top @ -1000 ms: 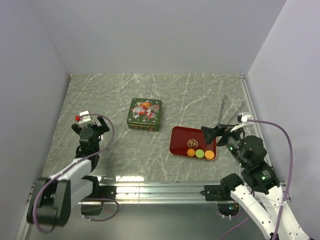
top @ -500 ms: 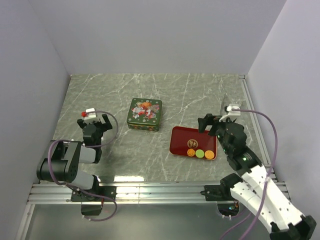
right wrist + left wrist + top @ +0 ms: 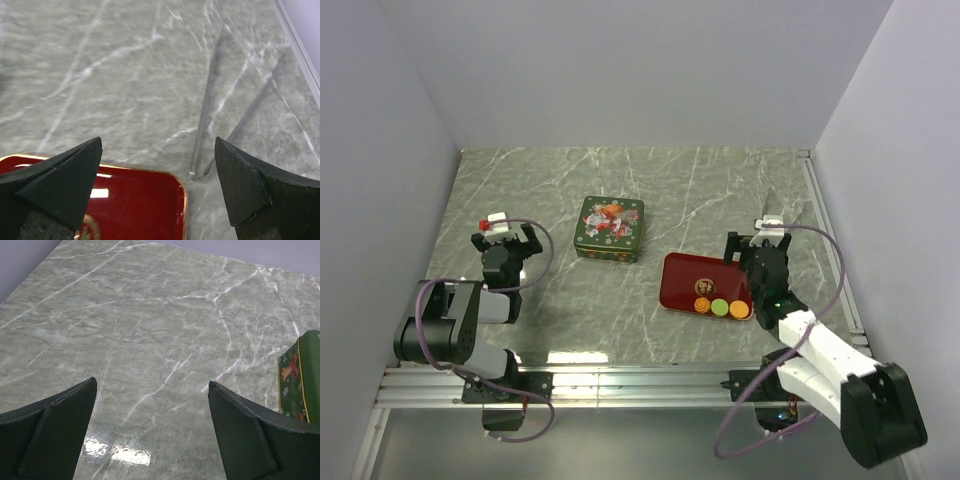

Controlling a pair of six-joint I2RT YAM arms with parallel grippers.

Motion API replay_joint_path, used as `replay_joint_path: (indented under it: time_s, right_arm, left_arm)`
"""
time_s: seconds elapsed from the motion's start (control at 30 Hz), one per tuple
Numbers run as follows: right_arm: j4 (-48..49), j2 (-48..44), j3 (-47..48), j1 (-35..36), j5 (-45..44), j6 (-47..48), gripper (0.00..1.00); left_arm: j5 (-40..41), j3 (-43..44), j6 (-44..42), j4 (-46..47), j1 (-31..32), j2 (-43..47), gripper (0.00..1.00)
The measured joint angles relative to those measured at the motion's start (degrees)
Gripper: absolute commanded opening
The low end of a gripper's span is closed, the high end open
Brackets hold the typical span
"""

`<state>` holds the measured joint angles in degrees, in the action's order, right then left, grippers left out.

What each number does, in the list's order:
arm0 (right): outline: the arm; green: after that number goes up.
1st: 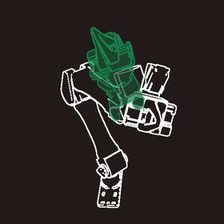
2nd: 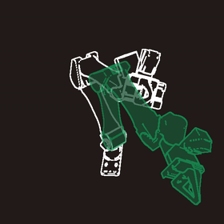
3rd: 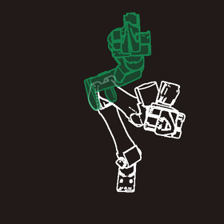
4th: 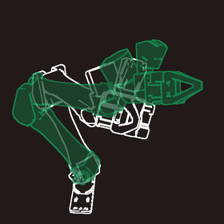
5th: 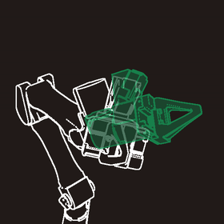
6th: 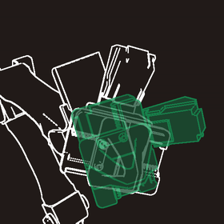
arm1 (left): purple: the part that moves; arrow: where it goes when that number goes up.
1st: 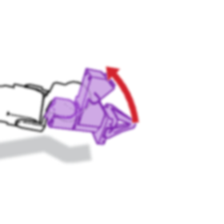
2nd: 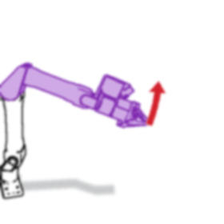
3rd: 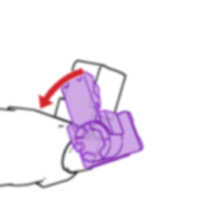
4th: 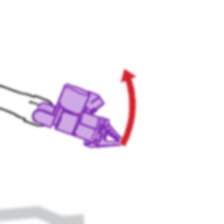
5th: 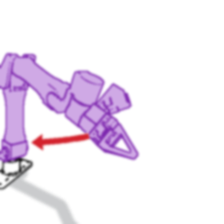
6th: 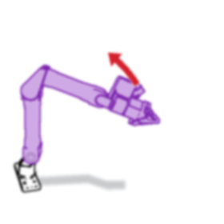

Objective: Pack the cookies

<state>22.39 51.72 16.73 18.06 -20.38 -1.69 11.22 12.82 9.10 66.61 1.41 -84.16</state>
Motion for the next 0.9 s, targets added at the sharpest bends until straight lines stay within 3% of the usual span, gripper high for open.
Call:
replay_joint_path:
  time_s: [0.23, 0.6, 0.9]
  right_arm:
    - [14.82, 12.28, -2.67, -4.33, 1.97, 1.40, 1.00]
    - [34.80, 21.40, -4.57, -11.41, 6.32, -1.07, 1.00]
    - [38.56, 22.97, -5.46, -12.87, 7.21, -2.84, 1.00]
  left_arm:
    - [-0.04, 0.02, 0.00, 0.02, 0.00, 0.00, 0.99]
    - [-0.07, 0.07, 0.00, 0.00, -0.02, 0.00, 1.00]
    - [-0.09, 0.07, 0.00, 0.00, -0.11, 0.00, 0.99]
